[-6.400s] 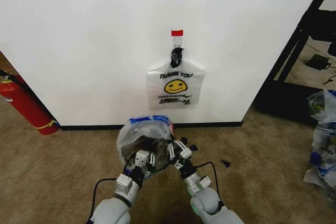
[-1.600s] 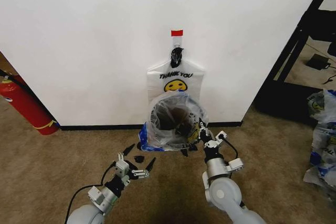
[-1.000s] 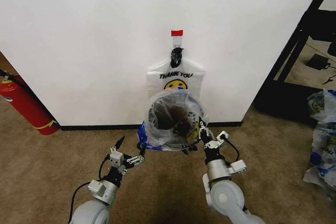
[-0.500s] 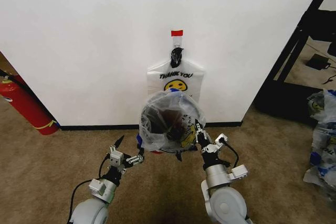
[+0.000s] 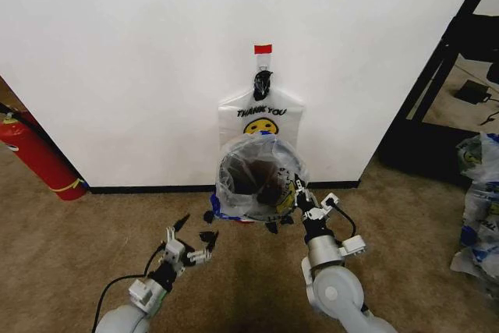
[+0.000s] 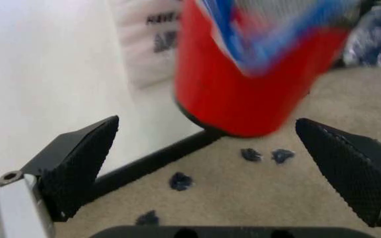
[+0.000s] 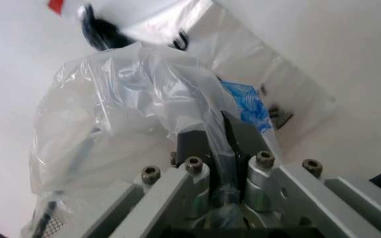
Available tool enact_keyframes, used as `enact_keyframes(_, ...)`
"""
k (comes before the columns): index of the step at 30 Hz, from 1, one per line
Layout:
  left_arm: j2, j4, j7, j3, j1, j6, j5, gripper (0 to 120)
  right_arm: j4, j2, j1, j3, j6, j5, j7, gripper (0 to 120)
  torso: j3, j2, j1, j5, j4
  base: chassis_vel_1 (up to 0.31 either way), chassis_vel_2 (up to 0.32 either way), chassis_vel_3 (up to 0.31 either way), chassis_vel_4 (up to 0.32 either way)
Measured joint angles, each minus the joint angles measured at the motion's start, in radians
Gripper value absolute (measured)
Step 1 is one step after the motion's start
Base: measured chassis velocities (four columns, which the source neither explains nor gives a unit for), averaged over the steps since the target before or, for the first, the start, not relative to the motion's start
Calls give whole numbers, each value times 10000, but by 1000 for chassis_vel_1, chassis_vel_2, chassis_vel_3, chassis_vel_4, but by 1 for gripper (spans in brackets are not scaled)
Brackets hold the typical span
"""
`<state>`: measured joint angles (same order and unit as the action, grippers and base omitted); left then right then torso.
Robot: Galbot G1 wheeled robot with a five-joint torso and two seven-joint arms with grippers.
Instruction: Pick up the garbage bag from the wall and place it over the trash bin.
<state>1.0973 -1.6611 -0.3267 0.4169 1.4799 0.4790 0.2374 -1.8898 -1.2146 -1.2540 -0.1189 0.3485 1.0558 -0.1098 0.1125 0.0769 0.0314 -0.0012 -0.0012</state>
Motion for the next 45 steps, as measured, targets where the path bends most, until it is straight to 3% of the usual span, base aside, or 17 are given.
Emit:
enact_keyframes(2,-82,-73,-32,146,8,34,142,100,285,91,6,1,90,-423,287,1,1,0,0,4,-1,0,0,0,0)
enact_keyframes(6,-607,-999,-3,733,-25,-155,887,100,1562,587,89,-154,571,-1901,2745,1,1,0,0,10,-3,0,0,0,0)
enact_keyframes(7,-607,-999,-3,733,-25,-155,887,100,1562,587,89,-154,571,-1901,2745,1,1,0,0,10,-3,0,0,0,0)
enact_keyframes(13,-1507,-2818,252,755,-202,-1133,2339,100,2315,1343,374,-350,80,-2474,6020,1,0,0,0,3,-3,0,0,0,0)
enact_keyframes(14,-1507,-2818,252,755,-202,-1133,2339,100,2315,1343,374,-350,80,-2474,6020,1,0,0,0,3,-3,0,0,0,0)
enact_keyframes(20,-2363,-3194,-329,464,-263,-1858,3700,100,3255,1907,994,-587,90,-3429,9288,1,0,0,0,3,-1,0,0,0,0)
enact_keyframes(28,-2732,-2832,-1334,234,-527,-2009,3607,100,3479,2017,1262,-661,244,-3462,10143,1,1,0,0,3,-1,0,0,0,0)
enact_keyframes(37,-2498,-2789,-1506,-94,-533,-1998,2595,100,3353,1991,1175,-685,317,-3367,10024,1,0,0,0,5,-1,0,0,0,0)
enact_keyframes(45,-2367,-2233,-1277,-252,-885,-2005,1999,100,2985,2003,964,-720,319,-3307,10015,1,0,0,0,3,-3,0,0,0,0)
